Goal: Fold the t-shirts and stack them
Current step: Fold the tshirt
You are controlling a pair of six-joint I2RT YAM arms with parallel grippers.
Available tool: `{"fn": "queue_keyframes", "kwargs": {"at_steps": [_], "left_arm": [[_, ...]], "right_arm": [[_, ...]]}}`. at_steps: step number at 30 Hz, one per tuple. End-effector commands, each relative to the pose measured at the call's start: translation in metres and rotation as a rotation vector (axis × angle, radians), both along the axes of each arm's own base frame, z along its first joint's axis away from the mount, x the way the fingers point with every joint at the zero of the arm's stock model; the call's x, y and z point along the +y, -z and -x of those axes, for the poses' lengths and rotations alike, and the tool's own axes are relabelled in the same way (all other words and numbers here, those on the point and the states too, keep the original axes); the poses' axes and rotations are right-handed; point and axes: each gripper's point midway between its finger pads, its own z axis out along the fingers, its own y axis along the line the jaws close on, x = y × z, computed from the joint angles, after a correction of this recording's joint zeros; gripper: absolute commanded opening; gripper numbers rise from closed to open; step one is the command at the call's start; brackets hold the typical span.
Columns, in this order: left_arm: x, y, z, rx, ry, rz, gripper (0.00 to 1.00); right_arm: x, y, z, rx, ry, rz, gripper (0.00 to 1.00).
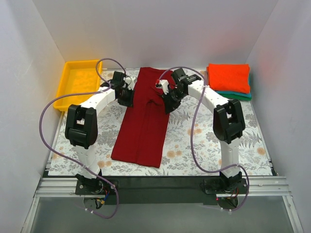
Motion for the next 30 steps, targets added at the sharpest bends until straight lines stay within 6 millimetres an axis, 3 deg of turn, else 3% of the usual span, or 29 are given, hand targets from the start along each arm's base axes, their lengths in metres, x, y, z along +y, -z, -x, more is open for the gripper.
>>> {"fn": "queue_keyframes", "kwargs": {"at_steps": [1, 2, 7, 8, 12, 16, 19, 23, 27, 30], "left_arm": [[0.001, 0.001, 0.025, 0.037, 0.017, 0.03, 0.13], [0.004, 0.01, 0.036, 0.067, 0.023, 0.027, 0.13], [-0.002, 0.014, 0.081, 0.113, 0.173, 0.079, 0.17], [0.001, 0.023, 0.092, 0.136, 0.184, 0.073, 0.18], [0.003, 0.025, 0.114, 0.15, 0.222, 0.082, 0.21], [0.001, 0.008, 0.126, 0.117, 0.254, 0.112, 0.25], [0.004, 0.001, 0.13, 0.088, 0.254, 0.103, 0.37], [0.005, -0.009, 0.127, 0.048, 0.251, 0.103, 0.39], [0.001, -0.012, 0.128, 0.044, 0.268, 0.123, 0.41], [-0.004, -0.021, 0.13, 0.013, 0.296, 0.153, 0.43]], "right_arm": [[0.036, -0.023, -0.025, -0.002, 0.04, -0.126, 0.2], [0.042, -0.021, -0.026, 0.014, 0.042, -0.135, 0.2], [0.049, 0.024, -0.02, 0.099, 0.034, -0.089, 0.2], [0.047, 0.036, -0.02, 0.117, 0.037, -0.072, 0.2], [0.034, 0.07, -0.021, 0.137, 0.052, 0.003, 0.19], [0.016, 0.092, -0.037, 0.117, 0.08, 0.06, 0.17], [-0.002, 0.095, -0.053, 0.095, 0.116, 0.082, 0.17], [-0.025, 0.093, -0.068, 0.064, 0.147, 0.097, 0.17], [-0.034, 0.083, -0.06, 0.062, 0.128, 0.083, 0.18], [-0.033, 0.062, -0.048, 0.043, 0.096, 0.044, 0.25]]}}
